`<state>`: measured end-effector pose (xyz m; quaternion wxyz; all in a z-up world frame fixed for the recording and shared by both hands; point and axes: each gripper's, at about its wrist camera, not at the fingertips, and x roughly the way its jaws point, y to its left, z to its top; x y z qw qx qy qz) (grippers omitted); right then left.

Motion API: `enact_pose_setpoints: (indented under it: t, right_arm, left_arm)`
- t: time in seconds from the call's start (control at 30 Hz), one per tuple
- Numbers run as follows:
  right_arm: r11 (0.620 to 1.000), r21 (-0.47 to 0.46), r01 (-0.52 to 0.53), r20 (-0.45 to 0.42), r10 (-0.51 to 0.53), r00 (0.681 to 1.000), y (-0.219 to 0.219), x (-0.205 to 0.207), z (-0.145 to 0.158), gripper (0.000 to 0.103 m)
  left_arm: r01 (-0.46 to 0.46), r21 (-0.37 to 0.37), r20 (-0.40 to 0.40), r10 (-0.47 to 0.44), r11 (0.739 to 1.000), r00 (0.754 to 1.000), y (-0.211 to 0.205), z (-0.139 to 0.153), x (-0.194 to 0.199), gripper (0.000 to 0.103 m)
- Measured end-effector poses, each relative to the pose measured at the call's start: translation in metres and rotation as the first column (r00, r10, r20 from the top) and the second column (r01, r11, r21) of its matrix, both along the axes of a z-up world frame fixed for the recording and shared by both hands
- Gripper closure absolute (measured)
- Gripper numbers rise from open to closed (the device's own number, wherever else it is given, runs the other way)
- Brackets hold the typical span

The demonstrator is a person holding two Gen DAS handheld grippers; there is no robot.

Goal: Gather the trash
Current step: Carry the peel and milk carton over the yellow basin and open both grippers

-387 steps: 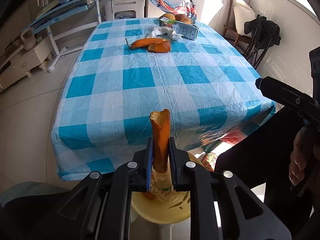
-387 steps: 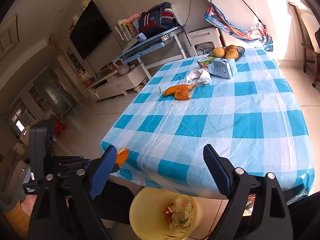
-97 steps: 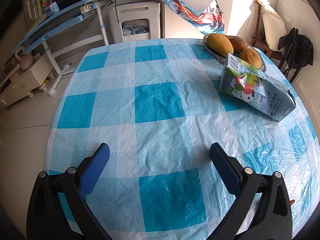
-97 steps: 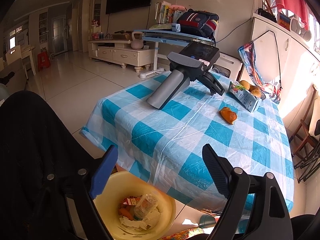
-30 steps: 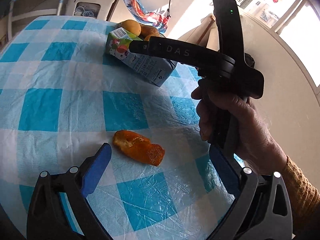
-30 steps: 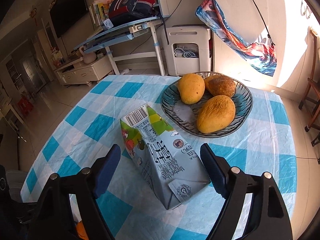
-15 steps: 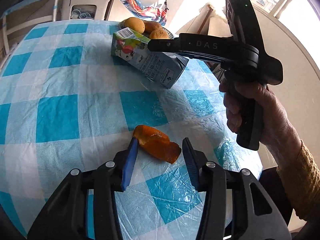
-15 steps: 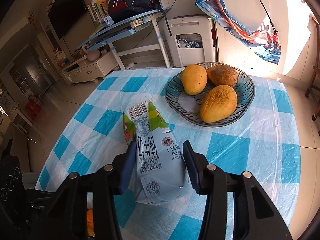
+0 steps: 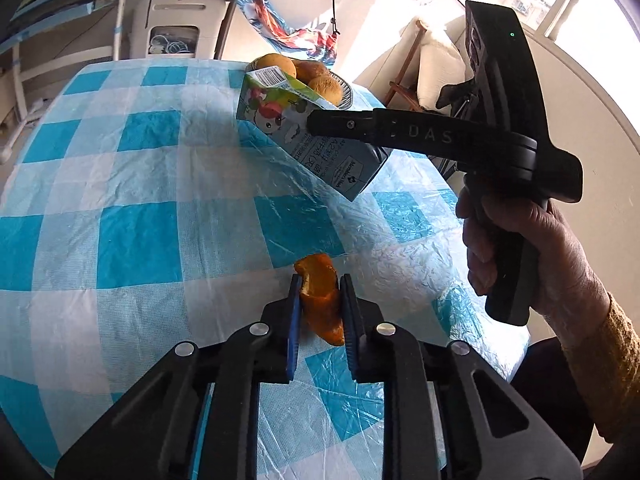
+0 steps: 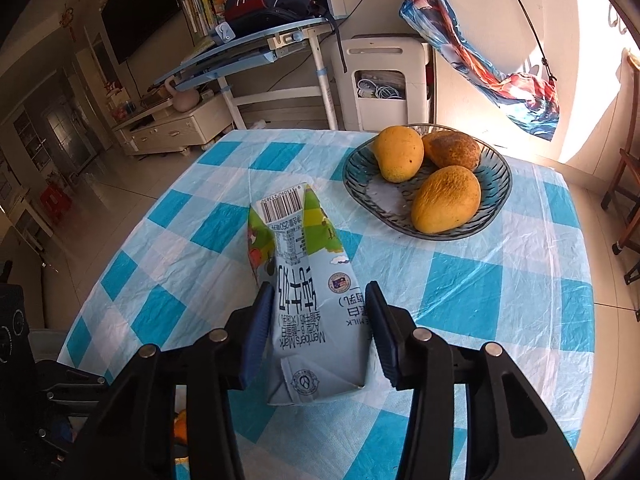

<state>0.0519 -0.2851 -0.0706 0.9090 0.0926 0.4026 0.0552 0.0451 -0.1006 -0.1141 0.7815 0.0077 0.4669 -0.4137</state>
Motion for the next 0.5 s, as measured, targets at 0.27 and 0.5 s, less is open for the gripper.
enact_pose_setpoints:
  t: [0.27, 0.5]
  right_arm:
    - [0.996, 0.093, -0.007, 0.064, 0.001, 0.998, 0.02, -0.044, 0.024, 0.057]
    - [0.99, 0.124, -0.064, 0.083, 0.054, 0.995, 0.069, -0.104, 0.028, 0.057]
  left_arm:
    - [-0.095, -0.039, 0.083, 0.098, 0.995, 0.992, 0.052, 0.04, -0.015, 0.086]
    - [-0.203, -0.045, 0.132, 0.207, 0.978, 0.969, 0.119, 0.066, -0.044, 0.086]
